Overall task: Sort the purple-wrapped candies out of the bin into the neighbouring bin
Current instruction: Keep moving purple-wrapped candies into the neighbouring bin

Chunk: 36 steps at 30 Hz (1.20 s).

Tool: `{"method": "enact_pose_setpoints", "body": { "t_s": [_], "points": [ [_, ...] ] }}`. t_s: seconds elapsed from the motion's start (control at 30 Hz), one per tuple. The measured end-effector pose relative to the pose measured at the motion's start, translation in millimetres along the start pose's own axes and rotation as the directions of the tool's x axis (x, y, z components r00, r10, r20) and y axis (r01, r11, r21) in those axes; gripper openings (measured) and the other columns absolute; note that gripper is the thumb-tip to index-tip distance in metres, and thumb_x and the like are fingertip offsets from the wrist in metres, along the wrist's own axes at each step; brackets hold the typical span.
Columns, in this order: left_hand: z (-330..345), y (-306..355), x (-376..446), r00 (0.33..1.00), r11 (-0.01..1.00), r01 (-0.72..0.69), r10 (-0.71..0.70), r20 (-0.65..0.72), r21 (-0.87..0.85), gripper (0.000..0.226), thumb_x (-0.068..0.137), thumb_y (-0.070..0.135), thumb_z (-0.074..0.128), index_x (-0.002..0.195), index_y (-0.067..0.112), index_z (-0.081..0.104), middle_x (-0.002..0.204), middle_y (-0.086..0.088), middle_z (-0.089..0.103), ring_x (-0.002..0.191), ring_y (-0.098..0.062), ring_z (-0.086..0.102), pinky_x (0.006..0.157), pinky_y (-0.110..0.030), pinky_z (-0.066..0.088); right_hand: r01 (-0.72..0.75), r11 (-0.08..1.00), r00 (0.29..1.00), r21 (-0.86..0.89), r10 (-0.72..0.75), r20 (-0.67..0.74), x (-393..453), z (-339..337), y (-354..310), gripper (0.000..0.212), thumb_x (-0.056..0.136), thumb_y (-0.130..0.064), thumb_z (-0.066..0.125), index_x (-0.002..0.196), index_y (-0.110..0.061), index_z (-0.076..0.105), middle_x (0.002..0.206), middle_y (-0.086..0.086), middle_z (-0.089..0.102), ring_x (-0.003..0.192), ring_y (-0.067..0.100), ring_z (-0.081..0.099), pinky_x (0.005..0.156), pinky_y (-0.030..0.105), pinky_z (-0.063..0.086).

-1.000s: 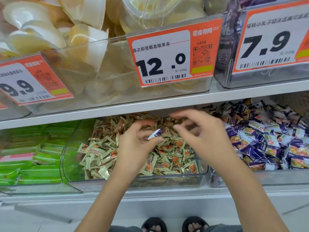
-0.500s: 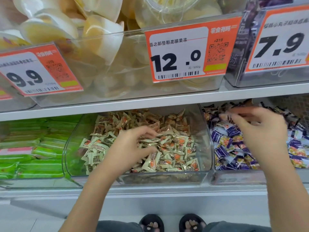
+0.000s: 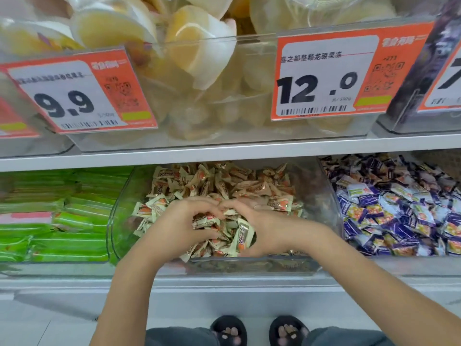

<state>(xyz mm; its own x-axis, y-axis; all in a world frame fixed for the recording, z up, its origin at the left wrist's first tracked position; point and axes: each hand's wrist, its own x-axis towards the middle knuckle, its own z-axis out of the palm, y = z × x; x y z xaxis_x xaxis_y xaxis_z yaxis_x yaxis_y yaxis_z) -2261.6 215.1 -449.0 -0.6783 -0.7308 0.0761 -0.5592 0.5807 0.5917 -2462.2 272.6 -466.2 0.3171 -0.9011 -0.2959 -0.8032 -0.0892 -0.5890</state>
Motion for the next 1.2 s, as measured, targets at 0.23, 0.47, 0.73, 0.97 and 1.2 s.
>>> {"method": "enact_pose_setpoints", "body": {
  "t_s": [0.23,0.47,0.73,0.97,1.2],
  "points": [
    [-4,-3,-5,0.998,1.000,0.002,0.000,0.063,-0.028,0.025,0.071,0.032,0.080,0.092,0.041,0.070,0.112,0.026,0.057,0.105,0.022,0.044,0.092,0.002,0.024,0.016,0.998,0.996,-0.066,-0.021,-0.083,19,-20,7,0.076,0.069,-0.022,0.082,0.130,-0.035,0.040,0.112,-0.008,0.056,0.081,-0.006,0.054,0.064,0.014,0.042],
    [-3,-5,-7,0.985,0.993,-0.048,0.029,0.168,0.108,0.042,0.065,0.042,0.082,0.104,0.040,0.067,0.110,0.035,0.047,0.109,0.023,0.029,0.092,0.002,0.011,-0.183,0.978,0.960,-0.100,0.156,-0.232,36,-65,35,0.056,0.076,-0.024,0.078,0.125,-0.031,0.050,0.124,-0.006,0.056,0.116,0.021,0.053,0.087,0.024,0.041],
    [-1,-7,0,1.000,0.970,0.029,-0.026,-0.017,0.239,0.035,0.068,0.014,0.076,0.090,0.040,0.068,0.104,0.017,0.060,0.112,-0.007,0.048,0.102,-0.033,0.033,0.221,0.913,0.972,-0.343,-0.177,0.155,-6,-53,-1,0.050,0.080,-0.025,0.073,0.112,-0.052,0.046,0.115,-0.038,0.044,0.109,-0.009,0.042,0.091,0.029,0.045],
    [-3,-8,2,0.991,0.934,0.132,-0.122,-0.051,0.332,0.027,0.073,0.020,0.073,0.083,0.043,0.064,0.112,0.011,0.062,0.119,-0.013,0.046,0.105,-0.039,0.031,0.299,0.772,0.898,-0.561,-0.028,0.440,5,-29,3,0.085,0.083,-0.012,0.068,0.139,-0.059,0.024,0.160,-0.008,0.004,0.145,0.018,0.006,0.111,0.045,0.025],
    [-2,-12,-1,0.994,0.944,0.110,-0.108,-0.023,0.311,0.030,0.075,0.020,0.070,0.082,0.047,0.058,0.114,0.014,0.061,0.121,-0.010,0.043,0.105,-0.036,0.025,0.187,0.778,0.949,-0.599,0.014,0.314,18,-57,27,0.061,0.089,-0.003,0.055,0.137,-0.040,0.046,0.157,-0.003,0.020,0.134,0.015,0.033,0.099,0.025,0.034]
  ]
}}
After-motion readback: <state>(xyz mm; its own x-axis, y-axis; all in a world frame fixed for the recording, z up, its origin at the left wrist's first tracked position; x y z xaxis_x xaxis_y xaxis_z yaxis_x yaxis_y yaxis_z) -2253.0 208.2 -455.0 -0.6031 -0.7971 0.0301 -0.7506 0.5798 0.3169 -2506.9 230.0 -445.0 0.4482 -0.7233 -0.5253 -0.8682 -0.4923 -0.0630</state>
